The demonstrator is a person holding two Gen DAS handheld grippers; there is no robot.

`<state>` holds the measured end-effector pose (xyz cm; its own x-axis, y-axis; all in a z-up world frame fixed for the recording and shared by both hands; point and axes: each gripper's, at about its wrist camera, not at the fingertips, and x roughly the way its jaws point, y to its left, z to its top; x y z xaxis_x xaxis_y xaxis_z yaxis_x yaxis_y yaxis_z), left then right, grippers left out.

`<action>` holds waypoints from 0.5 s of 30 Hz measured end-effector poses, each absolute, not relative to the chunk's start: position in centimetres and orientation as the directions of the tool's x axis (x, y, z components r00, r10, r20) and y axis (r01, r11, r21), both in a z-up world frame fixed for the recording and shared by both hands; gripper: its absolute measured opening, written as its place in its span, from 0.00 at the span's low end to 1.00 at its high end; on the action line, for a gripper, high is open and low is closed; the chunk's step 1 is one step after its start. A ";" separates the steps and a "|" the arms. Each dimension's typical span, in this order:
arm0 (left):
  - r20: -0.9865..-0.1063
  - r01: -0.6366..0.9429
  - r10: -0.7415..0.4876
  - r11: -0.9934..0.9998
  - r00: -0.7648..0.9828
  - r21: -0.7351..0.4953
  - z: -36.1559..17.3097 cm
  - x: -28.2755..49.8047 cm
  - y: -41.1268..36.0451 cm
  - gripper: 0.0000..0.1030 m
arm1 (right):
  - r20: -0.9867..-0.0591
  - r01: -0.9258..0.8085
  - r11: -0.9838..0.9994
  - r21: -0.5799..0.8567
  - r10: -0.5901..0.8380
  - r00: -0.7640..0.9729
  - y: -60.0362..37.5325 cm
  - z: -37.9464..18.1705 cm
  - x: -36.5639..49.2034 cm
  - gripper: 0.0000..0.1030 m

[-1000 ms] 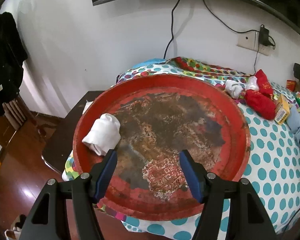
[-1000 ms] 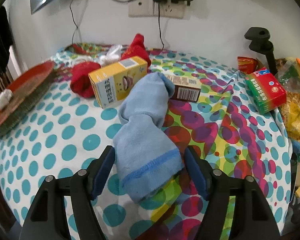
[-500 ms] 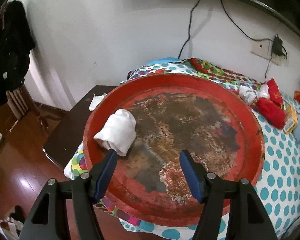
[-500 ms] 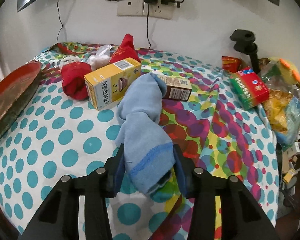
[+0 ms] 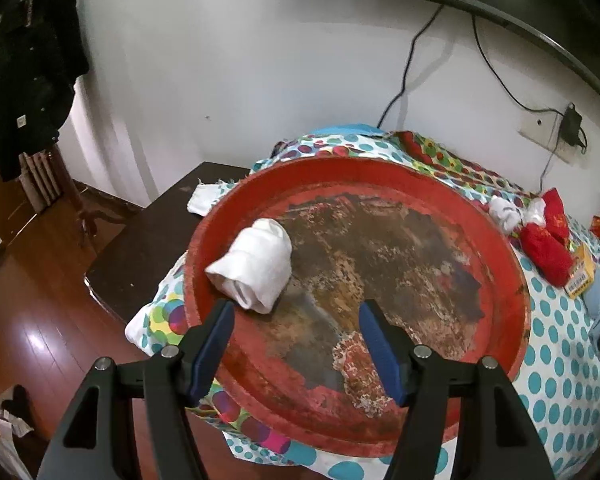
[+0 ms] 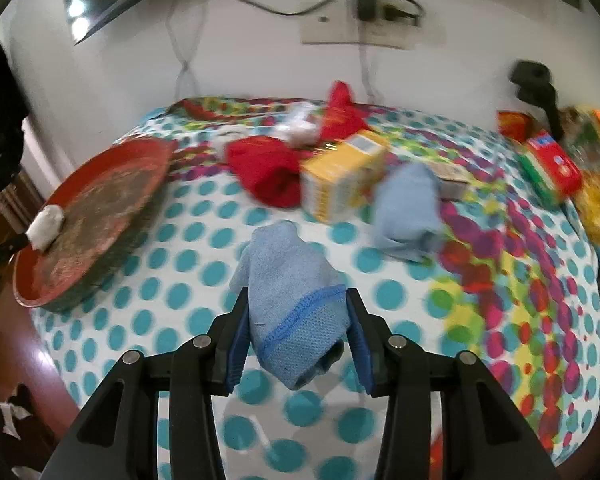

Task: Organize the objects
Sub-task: 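Carry the light blue sock to the red tray and release it with the right tool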

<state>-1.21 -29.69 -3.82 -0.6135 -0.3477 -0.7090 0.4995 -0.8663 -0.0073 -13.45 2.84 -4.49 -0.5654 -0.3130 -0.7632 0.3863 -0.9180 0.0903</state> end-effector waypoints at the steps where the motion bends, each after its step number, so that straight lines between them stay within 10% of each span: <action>1: -0.707 0.507 -0.351 -0.862 -0.614 -0.012 -3.7 -1.1 -29.8 0.65 | -0.759 0.403 -0.911 0.093 -0.326 -0.563 2.0 -4.2 -13.2 0.40; 15: -0.710 0.537 -0.380 -0.844 -0.593 0.003 -3.8 -1.1 -30.2 0.65 | -0.746 0.619 -0.782 0.072 -0.455 -0.487 -11.2 -2.0 -11.4 0.40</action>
<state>-1.10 -30.17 -3.84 -0.5927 -0.3797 -0.7103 0.5365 -0.8439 0.0034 -11.39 -11.16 -2.04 -0.4871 -0.4546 -0.7457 0.6195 -0.7817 0.0719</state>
